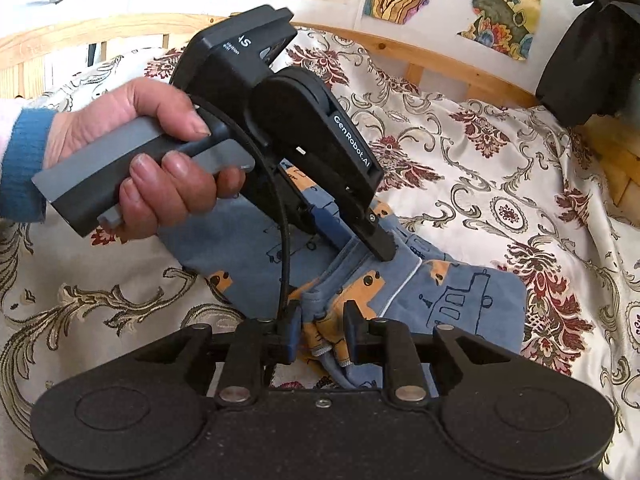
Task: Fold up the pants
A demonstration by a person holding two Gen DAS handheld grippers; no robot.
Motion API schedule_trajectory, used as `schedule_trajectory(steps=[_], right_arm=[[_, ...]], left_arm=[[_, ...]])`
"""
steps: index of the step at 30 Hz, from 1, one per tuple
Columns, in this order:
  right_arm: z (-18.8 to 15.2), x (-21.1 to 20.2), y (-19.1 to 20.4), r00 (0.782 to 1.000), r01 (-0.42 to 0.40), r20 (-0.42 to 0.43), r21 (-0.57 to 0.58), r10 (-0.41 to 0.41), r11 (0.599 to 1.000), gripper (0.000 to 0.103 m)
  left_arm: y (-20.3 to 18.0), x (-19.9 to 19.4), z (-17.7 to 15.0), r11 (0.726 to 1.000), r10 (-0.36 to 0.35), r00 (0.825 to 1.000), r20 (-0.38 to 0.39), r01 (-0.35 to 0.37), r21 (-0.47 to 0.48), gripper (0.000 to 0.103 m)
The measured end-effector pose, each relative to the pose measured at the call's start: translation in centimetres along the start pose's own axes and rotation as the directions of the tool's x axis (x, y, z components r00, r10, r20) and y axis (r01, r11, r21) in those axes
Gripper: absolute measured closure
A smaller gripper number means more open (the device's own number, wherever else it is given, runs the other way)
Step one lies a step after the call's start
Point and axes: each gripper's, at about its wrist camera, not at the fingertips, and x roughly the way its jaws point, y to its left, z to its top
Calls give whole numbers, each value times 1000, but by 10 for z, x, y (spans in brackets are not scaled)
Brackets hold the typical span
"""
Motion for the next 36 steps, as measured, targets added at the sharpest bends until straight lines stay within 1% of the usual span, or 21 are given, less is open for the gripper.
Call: schedule_trajectory(steps=[2,4,5,7,14,24,27,31,36], right_arm=[[1,2,-1,1000,-2,-9,-5,2,1000,80],[2,2,-2,1000,-9,-15,-3,9,1000,84],[3,2,-2,1000,-13,-17,-3,13,1000,86],[4,1,-2,1000,-15,-12,-3,15,1000,88],[10,-3,-1,1000,-19,13,9,19,1000,89],[17,-1,6,999,-40,23,11,39,999,89],[21,2,10,998,-55,32,13,55,998,89],[26,5,17,996,-74,39,-5,74,997,89],[38,10,28,992,-105,65,-25,106,994,89]], left_arm=[[-2,1,0,1000,10,1000,-1,-10,4,87],[-4,1,1,1000,16,1000,-2,-16,3,91],[-4,0,1,1000,18,1000,-4,-18,-5,92],[-6,-2,2,1000,18,1000,3,-18,-9,93],[-14,-14,5,1000,29,999,31,-29,4,94],[-9,-28,7,999,52,998,36,-51,-7,94],[-7,-34,8,997,80,996,40,-80,3,94],[0,-42,9,995,98,994,42,-98,-9,94],[7,-59,10,990,143,988,60,-143,-3,94]])
